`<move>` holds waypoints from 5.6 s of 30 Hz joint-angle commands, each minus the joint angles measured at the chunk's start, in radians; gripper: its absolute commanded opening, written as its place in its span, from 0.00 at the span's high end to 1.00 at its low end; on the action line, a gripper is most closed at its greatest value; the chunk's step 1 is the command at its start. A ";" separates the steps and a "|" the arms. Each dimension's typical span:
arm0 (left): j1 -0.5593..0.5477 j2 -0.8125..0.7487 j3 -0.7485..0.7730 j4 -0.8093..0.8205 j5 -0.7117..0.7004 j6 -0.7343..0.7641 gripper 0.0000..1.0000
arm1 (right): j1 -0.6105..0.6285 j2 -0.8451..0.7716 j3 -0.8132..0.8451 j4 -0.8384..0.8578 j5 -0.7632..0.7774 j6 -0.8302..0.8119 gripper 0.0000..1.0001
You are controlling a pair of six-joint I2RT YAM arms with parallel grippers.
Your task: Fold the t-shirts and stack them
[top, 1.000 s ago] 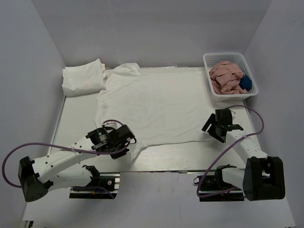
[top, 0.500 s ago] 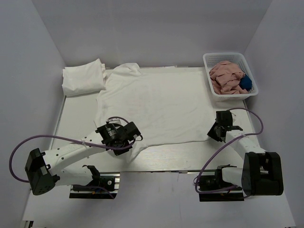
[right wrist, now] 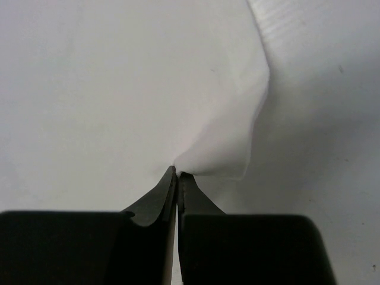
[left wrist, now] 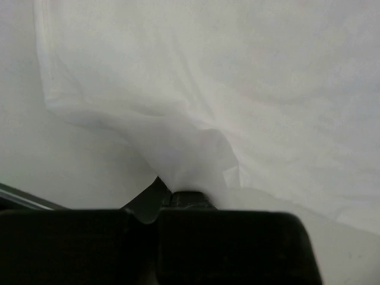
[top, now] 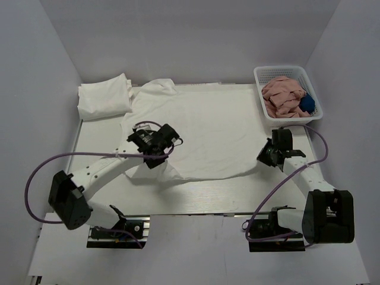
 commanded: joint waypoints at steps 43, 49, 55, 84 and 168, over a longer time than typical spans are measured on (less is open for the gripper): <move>0.544 0.737 0.798 0.123 0.088 0.460 0.01 | 0.049 0.503 0.672 0.003 -0.108 -0.127 0.10; 0.544 0.569 0.480 0.201 0.144 0.450 0.01 | 0.146 0.420 0.564 0.025 -0.157 -0.168 0.10; 0.544 0.362 0.147 0.283 0.187 0.389 0.01 | 0.336 0.469 0.586 0.036 -0.177 -0.300 0.10; 0.553 0.282 -0.282 0.443 0.268 0.403 0.01 | 0.786 1.124 1.364 0.059 -0.082 -0.247 0.28; 0.580 0.061 -0.541 0.475 0.274 0.306 0.01 | 0.183 0.386 0.103 0.207 0.077 0.054 0.10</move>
